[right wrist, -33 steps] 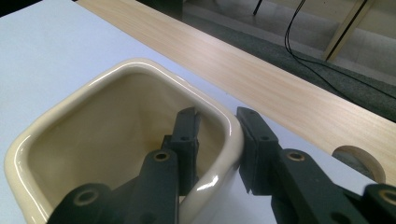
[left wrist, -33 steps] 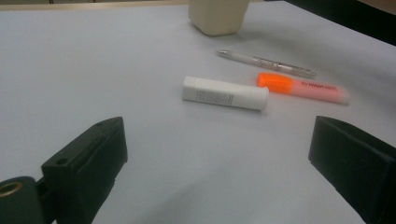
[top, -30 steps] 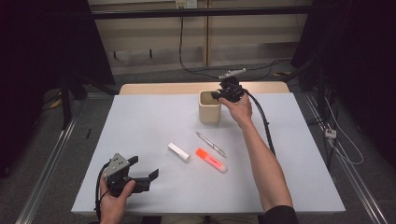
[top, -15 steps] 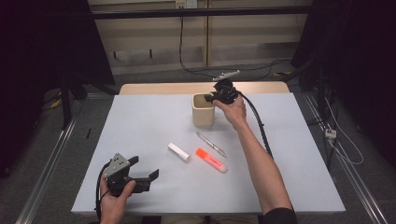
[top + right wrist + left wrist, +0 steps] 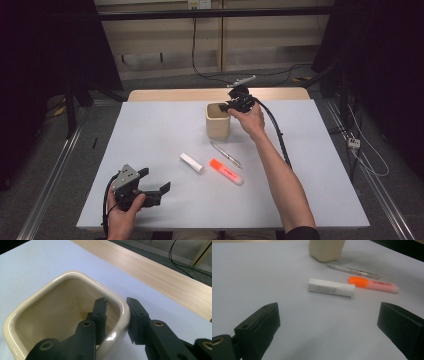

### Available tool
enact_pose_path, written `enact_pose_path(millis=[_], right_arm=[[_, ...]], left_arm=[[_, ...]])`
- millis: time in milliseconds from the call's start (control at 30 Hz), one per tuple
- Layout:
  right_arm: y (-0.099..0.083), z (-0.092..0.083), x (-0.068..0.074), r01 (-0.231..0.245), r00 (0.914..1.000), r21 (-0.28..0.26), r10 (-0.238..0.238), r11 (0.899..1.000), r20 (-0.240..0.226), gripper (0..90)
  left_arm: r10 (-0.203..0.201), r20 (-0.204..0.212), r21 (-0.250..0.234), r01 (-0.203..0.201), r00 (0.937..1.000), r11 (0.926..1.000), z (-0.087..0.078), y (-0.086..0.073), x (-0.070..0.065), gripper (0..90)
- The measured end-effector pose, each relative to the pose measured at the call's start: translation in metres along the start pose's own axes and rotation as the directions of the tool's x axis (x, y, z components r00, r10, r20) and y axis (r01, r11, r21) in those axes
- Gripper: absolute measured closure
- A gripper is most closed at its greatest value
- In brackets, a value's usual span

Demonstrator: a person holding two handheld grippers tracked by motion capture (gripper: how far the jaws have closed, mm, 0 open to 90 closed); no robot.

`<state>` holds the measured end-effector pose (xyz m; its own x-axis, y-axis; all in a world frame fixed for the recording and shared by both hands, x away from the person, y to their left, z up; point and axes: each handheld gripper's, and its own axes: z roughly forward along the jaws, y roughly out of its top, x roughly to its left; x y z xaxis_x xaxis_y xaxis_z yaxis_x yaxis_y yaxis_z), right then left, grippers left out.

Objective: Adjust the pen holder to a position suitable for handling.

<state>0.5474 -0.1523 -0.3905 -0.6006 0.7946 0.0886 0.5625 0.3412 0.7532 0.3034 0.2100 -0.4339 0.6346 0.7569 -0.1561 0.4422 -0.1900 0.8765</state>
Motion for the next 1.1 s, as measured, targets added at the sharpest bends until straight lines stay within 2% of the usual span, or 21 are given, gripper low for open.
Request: enact_pose_path(millis=[67,200,467,500,567,633,867,967,1033,1100], right_arm=[[0.000,0.000,0.000,-0.011,0.9999,0.003,0.011,1.000,-0.001,70.6],[0.000,0.000,0.000,-0.001,1.0000,0.002,0.001,1.000,-0.005,70.7],[-0.003,0.000,-0.001,-0.046,0.9989,-0.020,0.045,0.999,-0.011,70.0],[-0.004,0.000,-0.001,-0.058,0.9983,-0.022,0.058,0.998,-0.009,70.0],[-0.004,-0.001,0.002,-0.044,0.9989,-0.017,0.044,0.999,0.015,70.6],[-0.003,-0.001,0.003,-0.049,0.9982,-0.011,0.050,0.999,0.034,70.8],[-0.003,-0.001,0.005,-0.066,0.9965,-0.010,0.066,0.998,0.052,70.5],[-0.006,-0.003,0.003,-0.087,0.9959,-0.034,0.088,0.996,0.021,65.1],[-0.008,-0.006,0.002,-0.084,0.9962,-0.046,0.085,0.995,0.017,57.2],[-0.009,-0.010,0.001,-0.079,0.9966,-0.062,0.081,0.995,0.018,53.0]], left_arm=[[-0.004,-0.001,-0.002,0.004,1.0000,1.0000,0.000,0.000,0.000,4.3],[-0.002,0.000,0.004,0.002,1.0000,1.0000,0.001,0.000,0.000,4.3],[-0.001,0.001,0.000,0.001,1.0000,1.0000,0.000,0.000,-0.001,4.3],[0.001,0.000,0.002,-0.001,1.0000,1.0000,0.000,0.000,-0.001,4.3],[0.001,-0.001,0.002,-0.001,1.0000,1.0000,0.000,0.000,0.000,4.3],[-0.004,-0.001,0.000,0.004,1.0000,1.0000,0.000,0.000,-0.001,4.3],[0.003,0.003,0.005,-0.003,1.0000,1.0000,0.001,0.000,-0.001,4.3],[0.004,0.003,0.007,-0.004,1.0000,1.0000,0.001,0.000,0.000,4.3],[0.003,0.005,0.008,-0.003,1.0000,1.0000,0.001,0.000,0.000,4.3],[0.005,0.006,0.007,-0.005,1.0000,1.0000,0.001,0.000,0.000,4.3]])
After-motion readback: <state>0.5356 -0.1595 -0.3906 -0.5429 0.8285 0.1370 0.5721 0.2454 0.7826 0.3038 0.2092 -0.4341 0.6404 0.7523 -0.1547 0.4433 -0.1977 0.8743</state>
